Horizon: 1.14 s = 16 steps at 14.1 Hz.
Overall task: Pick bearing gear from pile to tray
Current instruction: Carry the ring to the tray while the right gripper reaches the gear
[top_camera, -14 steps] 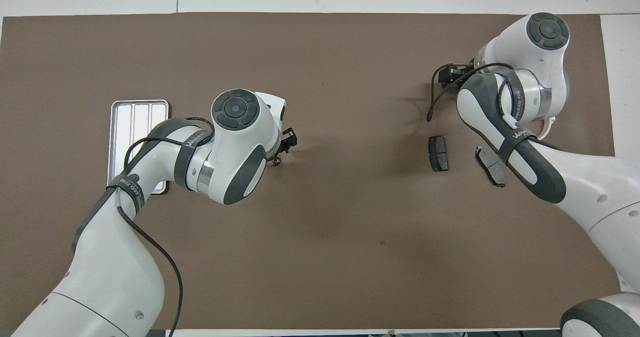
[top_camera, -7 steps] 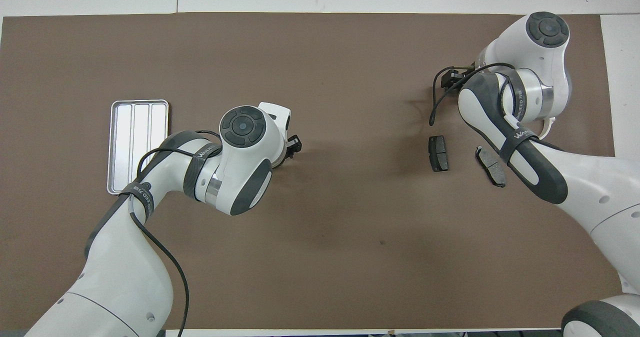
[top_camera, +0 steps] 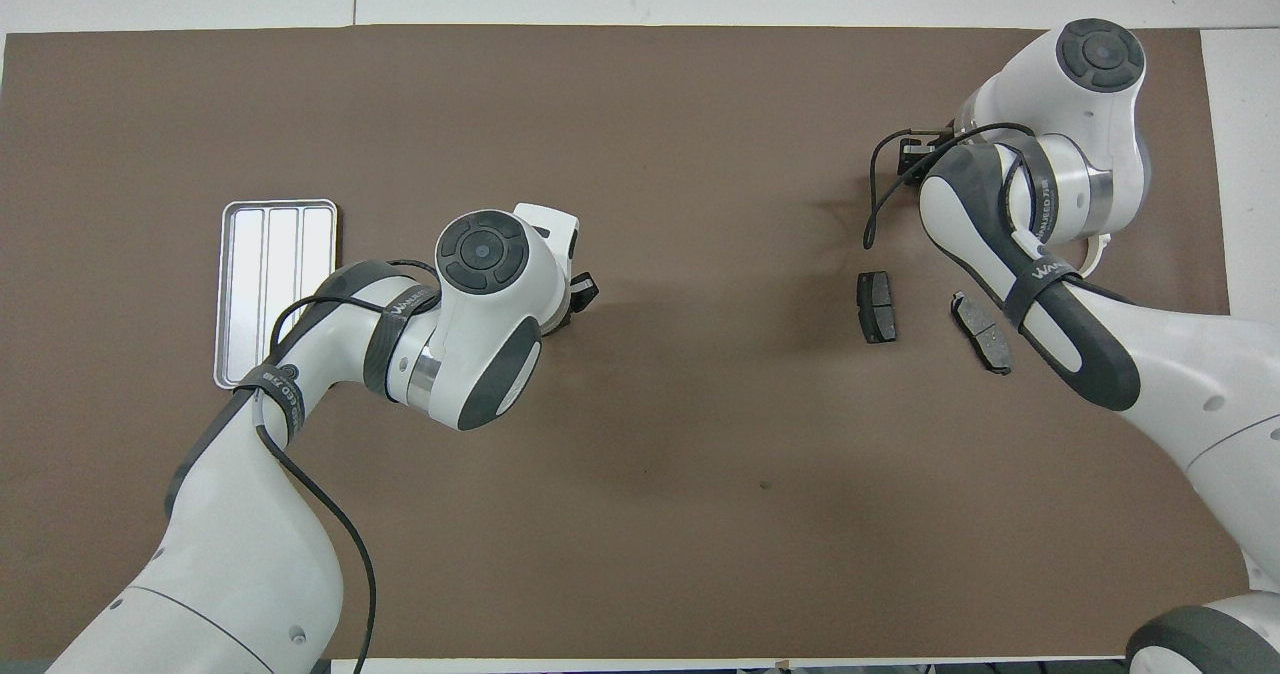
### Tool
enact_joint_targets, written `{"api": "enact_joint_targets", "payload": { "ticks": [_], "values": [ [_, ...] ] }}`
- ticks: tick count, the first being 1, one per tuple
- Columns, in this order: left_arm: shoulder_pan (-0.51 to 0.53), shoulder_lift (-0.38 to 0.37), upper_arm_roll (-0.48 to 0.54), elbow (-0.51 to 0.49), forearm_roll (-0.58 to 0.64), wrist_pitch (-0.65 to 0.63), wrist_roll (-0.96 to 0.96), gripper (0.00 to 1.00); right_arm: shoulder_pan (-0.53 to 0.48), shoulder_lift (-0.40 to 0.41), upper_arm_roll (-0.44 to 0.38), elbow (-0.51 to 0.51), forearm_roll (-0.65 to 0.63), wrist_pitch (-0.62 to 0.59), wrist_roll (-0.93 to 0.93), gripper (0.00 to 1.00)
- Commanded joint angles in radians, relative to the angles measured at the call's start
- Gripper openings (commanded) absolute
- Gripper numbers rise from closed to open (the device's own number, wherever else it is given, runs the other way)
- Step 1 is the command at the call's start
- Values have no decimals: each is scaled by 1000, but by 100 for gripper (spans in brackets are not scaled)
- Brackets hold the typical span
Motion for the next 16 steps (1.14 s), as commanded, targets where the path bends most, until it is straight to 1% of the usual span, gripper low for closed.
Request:
{"api": "enact_joint_targets", "payload": {
  "ticks": [1, 2, 4, 5, 6, 7, 8, 9, 10, 11, 12, 13, 14, 16],
  "values": [
    [45, -66, 19, 20, 13, -125, 35, 0, -15, 5, 7, -17, -21, 26, 14, 43],
    [82, -127, 19, 4, 11, -174, 117, 0, -18, 5, 7, -18, -21, 29, 12, 35],
    [204, -247, 18, -53, 10, -305, 329, 0, -18, 5, 9, -20, -19, 31, 12, 15],
    [278, -285, 18, -64, 8, -348, 445, 0, -18, 5, 9, -20, -19, 29, 12, 4],
    [347, -301, 18, -66, 8, -375, 556, 0, -18, 5, 9, -20, -19, 23, 12, 0],
    [411, -301, 18, -69, 8, -371, 669, 0, -18, 3, 9, -15, -19, 9, 12, 0],
    [476, -304, 18, -94, 8, -347, 767, 0, -16, 0, 9, -9, -21, -9, 9, 0],
    [531, -316, 16, -125, 8, -302, 838, 0, -12, -12, 9, -3, -22, -47, 7, 0],
    [554, -324, 18, -174, 8, -250, 872, 0, -4, -35, 9, 23, -21, -116, 7, 0],
    [558, -332, 18, -226, 8, -180, 876, 0, 0, -62, 16, 49, -21, -206, 7, 0],
    [558, -332, 18, -277, 8, -109, 874, 0, 29, -93, 16, 89, -21, -315, 7, 0],
    [558, -332, 18, -303, 8, -69, 873, 0, 60, -121, 16, 138, -19, -415, 7, 0],
    [558, -326, 19, -311, 8, -57, 873, 0, 85, -145, 18, 185, -16, -507, 7, 0],
    [556, -304, 19, -309, 8, -31, 873, 0, 164, -203, 39, 248, 13, -665, 36, 0]
  ]
}}
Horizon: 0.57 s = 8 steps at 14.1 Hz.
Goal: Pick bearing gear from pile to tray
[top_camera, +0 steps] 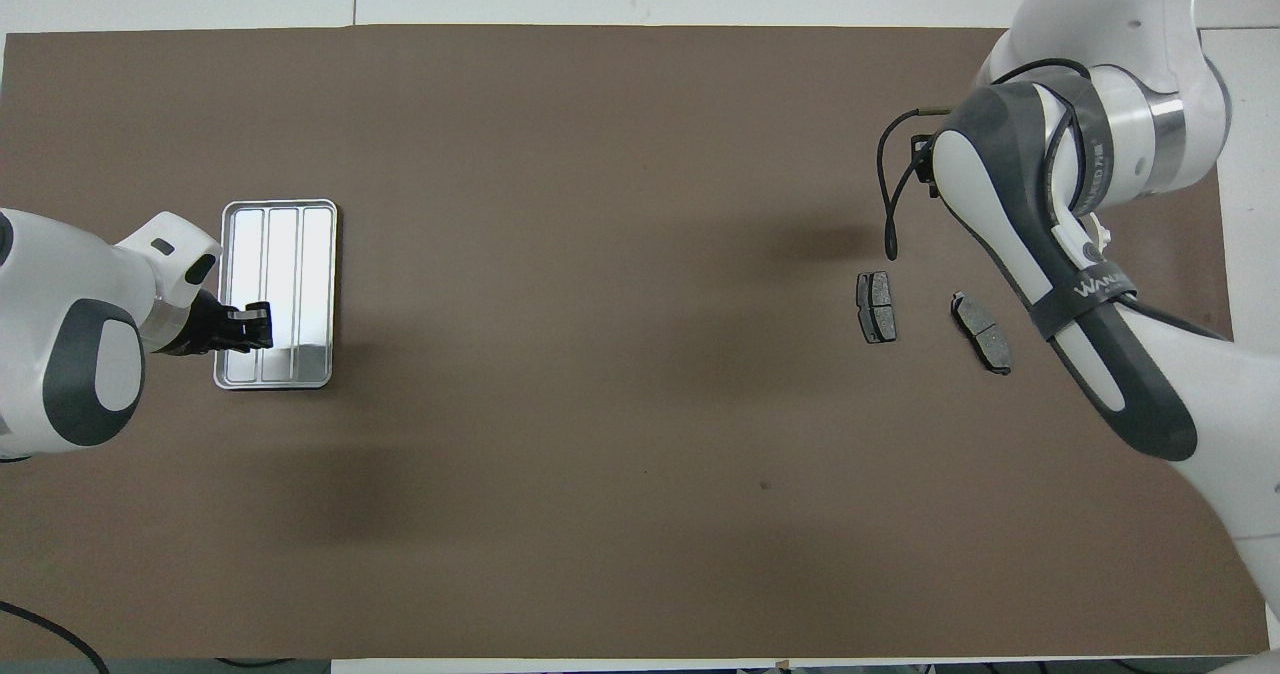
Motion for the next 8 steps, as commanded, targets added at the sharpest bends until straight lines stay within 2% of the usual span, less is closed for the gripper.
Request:
{"api": "enact_joint_targets", "payload": {
  "ticks": [1, 2, 4, 6, 8],
  "values": [
    [-8, 3, 4, -29, 5, 67, -4, 0, 108, -86, 19, 71, 54, -161, 131, 0],
    [-11, 9, 4, -35, 5, 77, -4, 0, 152, -114, 21, 71, 95, -176, 258, 0],
    [-7, 19, 4, -38, 5, 94, 4, 0, 272, -117, 19, 70, 141, -156, 533, 0],
    [-7, 34, 4, -43, 5, 122, 2, 0, 364, -108, 30, 50, 172, -47, 774, 0],
    [-5, 37, 4, -52, 5, 139, 5, 0, 444, -85, 29, -23, 169, 89, 910, 0]
  ]
}}
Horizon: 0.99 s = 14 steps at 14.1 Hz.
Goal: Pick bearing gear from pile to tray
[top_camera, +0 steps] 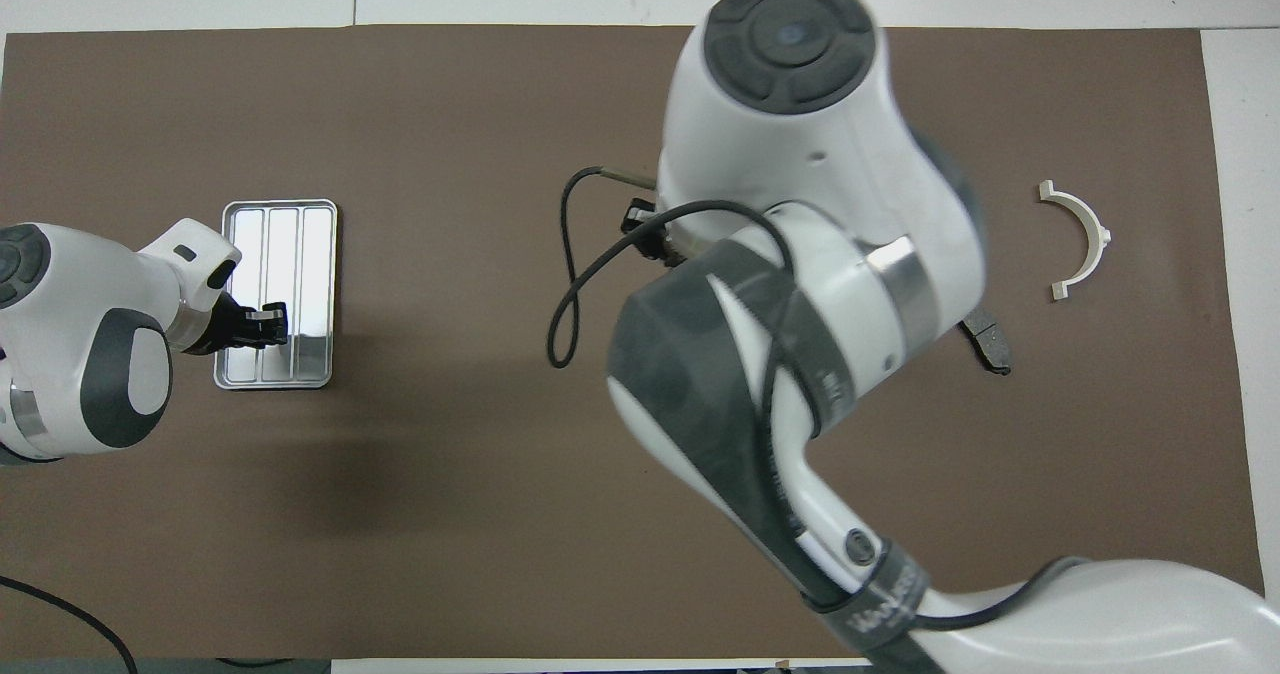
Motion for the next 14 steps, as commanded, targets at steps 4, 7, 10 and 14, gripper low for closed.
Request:
{"api": "enact_joint_targets", "payload": {
  "ticks": [4, 7, 10, 14],
  "values": [
    [-5, 34, 6, -32, 7, 87, 5, 4, 119, 110, -8, -217, -43, 357, 230, 0],
    [-5, 34, 6, -29, 5, 73, 5, 100, 132, 204, -2, -216, -160, 465, 315, 0],
    [-8, 18, 6, 6, 7, -7, -4, 100, 121, 221, -4, -242, -168, 532, 314, 0],
    [-28, -4, -4, 165, 7, -243, -67, 100, 117, 221, -4, -287, -194, 583, 312, 0]
  ]
}}
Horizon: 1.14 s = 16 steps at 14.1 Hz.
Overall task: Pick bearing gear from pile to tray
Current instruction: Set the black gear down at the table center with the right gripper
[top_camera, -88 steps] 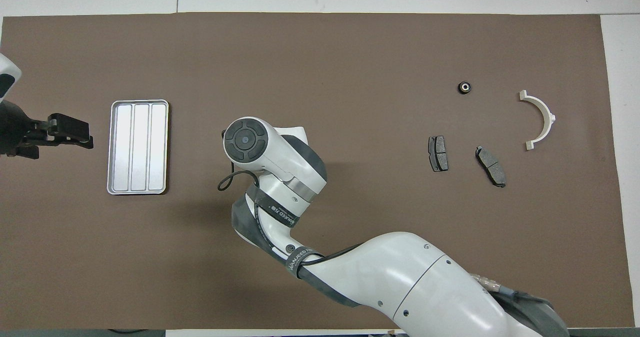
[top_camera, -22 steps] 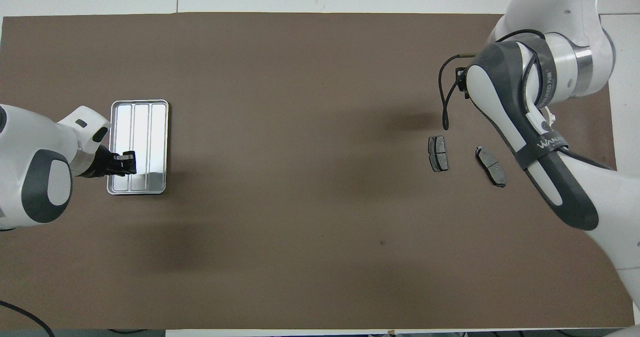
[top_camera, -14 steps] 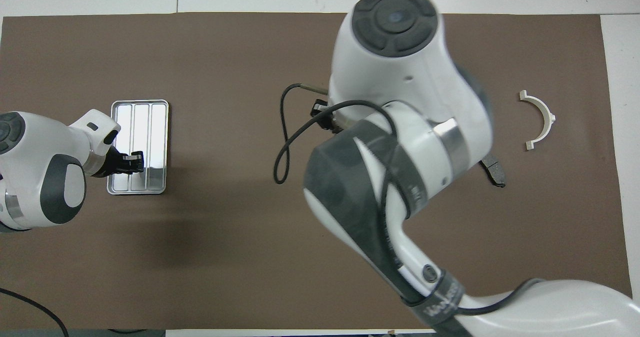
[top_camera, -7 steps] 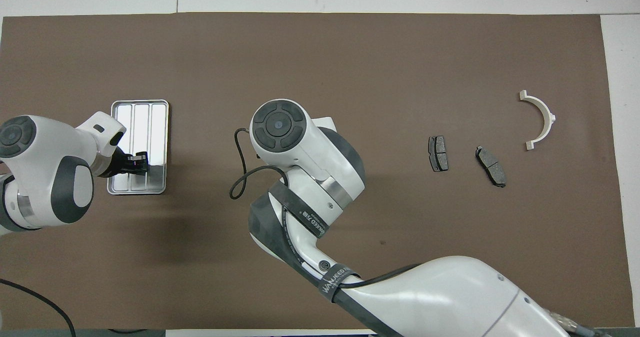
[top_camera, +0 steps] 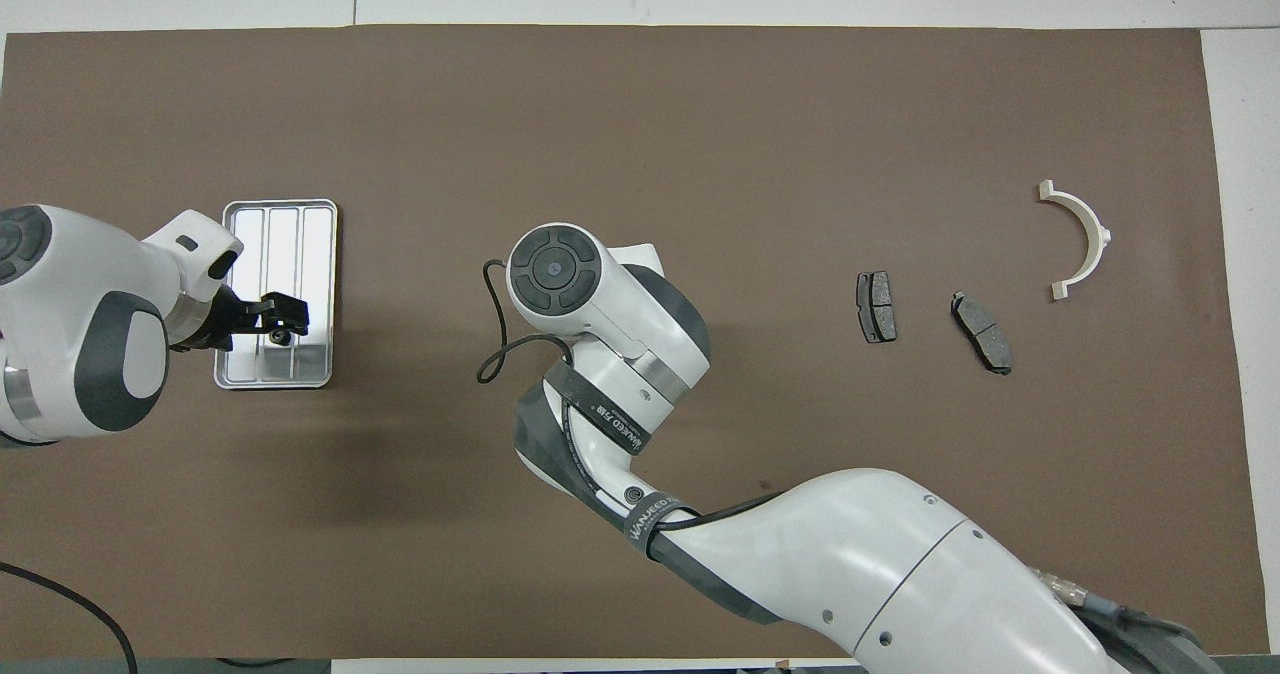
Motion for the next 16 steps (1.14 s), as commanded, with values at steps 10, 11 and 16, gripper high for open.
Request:
{"api": "enact_joint_targets", "payload": {
  "ticks": [10, 11, 16],
  "values": [
    [-186, -18, -1, 110, 5, -127, -285, 100, -33, -23, 0, -2, -21, 9, 6, 100],
    [-207, -18, -1, 101, 5, -104, -316, 100, -67, -27, 2, 12, -23, -9, -9, 100],
    [-362, 25, 0, 98, 5, 12, -566, 100, -220, -85, 11, 19, 40, -78, -323, 100]
  ]
}}
